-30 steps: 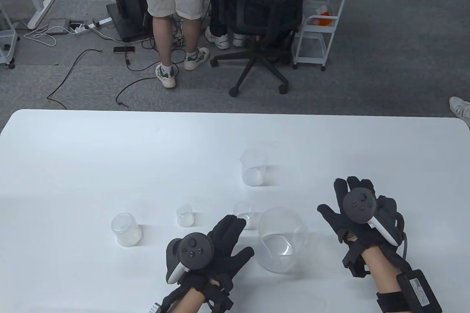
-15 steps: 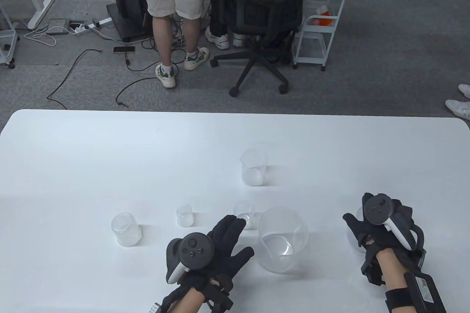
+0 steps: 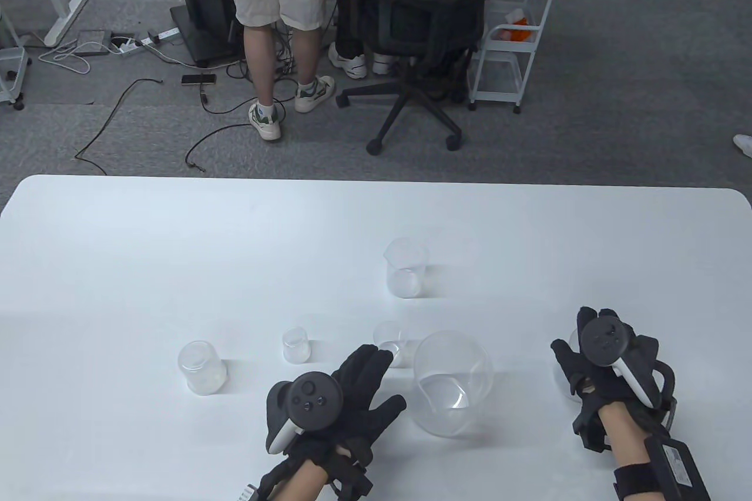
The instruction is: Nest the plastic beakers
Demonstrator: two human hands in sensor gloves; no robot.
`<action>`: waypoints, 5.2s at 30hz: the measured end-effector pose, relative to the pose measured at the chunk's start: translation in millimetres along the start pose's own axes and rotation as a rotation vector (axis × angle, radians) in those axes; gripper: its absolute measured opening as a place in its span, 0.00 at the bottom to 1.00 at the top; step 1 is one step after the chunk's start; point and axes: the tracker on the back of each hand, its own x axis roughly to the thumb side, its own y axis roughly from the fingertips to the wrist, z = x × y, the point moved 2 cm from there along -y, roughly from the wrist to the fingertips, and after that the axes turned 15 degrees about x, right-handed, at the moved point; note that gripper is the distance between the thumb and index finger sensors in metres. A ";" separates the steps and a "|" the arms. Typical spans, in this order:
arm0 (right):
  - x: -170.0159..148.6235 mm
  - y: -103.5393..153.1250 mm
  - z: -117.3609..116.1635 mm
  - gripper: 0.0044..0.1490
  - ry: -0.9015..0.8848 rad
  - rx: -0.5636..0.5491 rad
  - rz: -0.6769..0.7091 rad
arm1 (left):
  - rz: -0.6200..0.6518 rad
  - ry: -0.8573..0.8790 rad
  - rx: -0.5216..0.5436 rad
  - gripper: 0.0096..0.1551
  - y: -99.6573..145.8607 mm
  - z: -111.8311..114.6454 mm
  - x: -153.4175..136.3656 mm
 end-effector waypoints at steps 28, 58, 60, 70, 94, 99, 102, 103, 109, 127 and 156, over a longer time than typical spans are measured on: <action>142.1 106.8 94.6 0.51 0.067 -0.142 0.463 | 0.005 -0.005 0.001 0.49 -0.2 0.1 -0.2; 197.8 102.4 -5.5 0.52 0.199 0.030 0.611 | 0.003 -0.008 -0.003 0.49 -0.3 0.4 -1.2; 197.6 101.5 -9.0 0.52 0.194 0.036 0.611 | 0.002 -0.009 -0.004 0.49 -0.3 0.4 -1.3; 189.6 102.2 -9.1 0.54 0.144 0.012 0.626 | -0.004 -0.014 0.000 0.49 -0.6 -0.1 -2.3; 54.8 102.8 -25.6 0.52 -0.487 -0.066 0.678 | -0.042 -0.364 -0.011 0.51 -112.0 -32.1 51.2; 44.4 105.9 -26.5 0.52 -0.537 -0.064 0.679 | -0.142 -0.343 -0.018 0.51 -150.5 -27.3 43.8; 40.8 107.7 -28.4 0.53 -0.563 -0.056 0.678 | -0.189 -0.362 -0.026 0.52 -172.1 -21.5 39.9; 40.4 108.1 -28.5 0.53 -0.564 -0.056 0.679 | -0.202 -0.373 -0.030 0.52 -177.3 -19.5 39.2; 39.9 109.8 -22.0 0.53 -0.564 -0.084 0.693 | -0.288 -0.445 -0.104 0.53 -212.1 4.2 26.6; 41.9 115.2 -23.0 0.53 -0.539 -0.092 0.708 | -0.386 -0.562 -0.335 0.59 -244.7 63.3 -34.2; 47.5 117.1 -27.5 0.52 -0.534 -0.072 0.686 | -0.174 -0.536 -0.111 0.46 -223.9 1.7 19.9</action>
